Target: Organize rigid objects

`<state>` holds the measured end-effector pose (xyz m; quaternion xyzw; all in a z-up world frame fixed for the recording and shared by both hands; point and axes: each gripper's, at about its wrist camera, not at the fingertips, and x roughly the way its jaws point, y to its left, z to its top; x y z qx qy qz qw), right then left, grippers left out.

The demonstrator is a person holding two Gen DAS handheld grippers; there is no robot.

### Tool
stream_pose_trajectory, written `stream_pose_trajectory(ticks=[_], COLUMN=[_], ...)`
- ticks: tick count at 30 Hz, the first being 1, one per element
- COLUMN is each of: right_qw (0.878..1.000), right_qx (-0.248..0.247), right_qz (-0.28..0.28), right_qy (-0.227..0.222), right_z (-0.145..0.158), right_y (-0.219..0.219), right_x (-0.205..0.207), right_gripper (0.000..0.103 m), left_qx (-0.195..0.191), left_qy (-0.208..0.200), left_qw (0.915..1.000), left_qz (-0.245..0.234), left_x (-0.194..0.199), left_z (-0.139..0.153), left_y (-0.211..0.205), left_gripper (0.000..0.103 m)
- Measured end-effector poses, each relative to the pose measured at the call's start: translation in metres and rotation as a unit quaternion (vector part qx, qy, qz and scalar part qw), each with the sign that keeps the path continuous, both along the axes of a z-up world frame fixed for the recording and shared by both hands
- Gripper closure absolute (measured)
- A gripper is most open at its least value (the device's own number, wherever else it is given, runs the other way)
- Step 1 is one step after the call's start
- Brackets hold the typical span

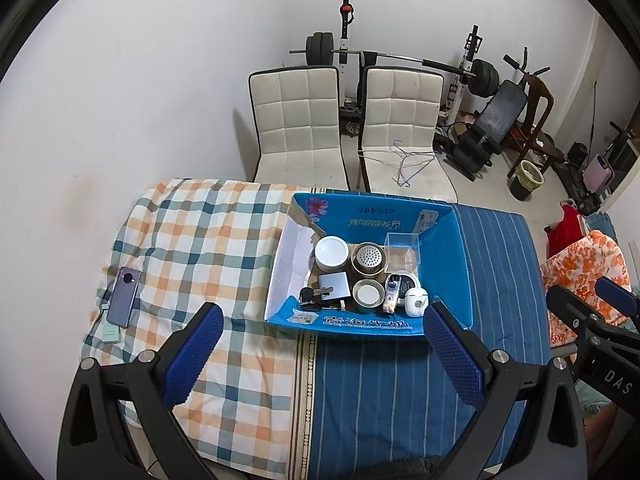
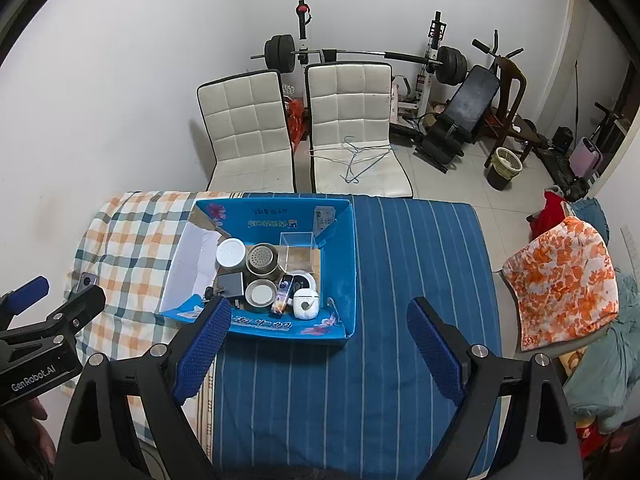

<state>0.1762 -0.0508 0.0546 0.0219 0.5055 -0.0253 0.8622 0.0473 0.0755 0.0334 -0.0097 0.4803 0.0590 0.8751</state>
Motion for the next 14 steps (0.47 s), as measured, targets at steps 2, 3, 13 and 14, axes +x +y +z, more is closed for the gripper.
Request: stream_pose_trajectory(ticks=[2, 3, 13, 14], right_qw=[1.0, 1.0, 1.0, 1.0], right_qx=[-0.001, -0.001, -0.001, 0.0], right_qz=[0.0, -0.001, -0.003, -0.003], right_qy=[-0.001, 0.0, 0.008, 0.008], right_z=[0.0, 0.0, -0.005, -0.006], right_y=[0.0, 0.0, 0.0, 0.001], right_x=[0.0, 0.0, 0.0, 0.0], right_gripper=[0.011, 0.011, 0.011, 0.011], left_qx=[0.0, -0.001, -0.003, -0.002], left_qy=[0.001, 0.002, 0.008, 0.008], left_qw=[1.0, 1.0, 1.0, 1.0], left_qz=[0.0, 0.0, 0.001, 0.001], left_x=[0.0, 0.0, -0.002, -0.002], left_z=[-0.001, -0.002, -0.01, -0.01], left_y=[0.0, 0.0, 0.001, 0.001], left_gripper=[0.0, 0.0, 0.0, 0.0])
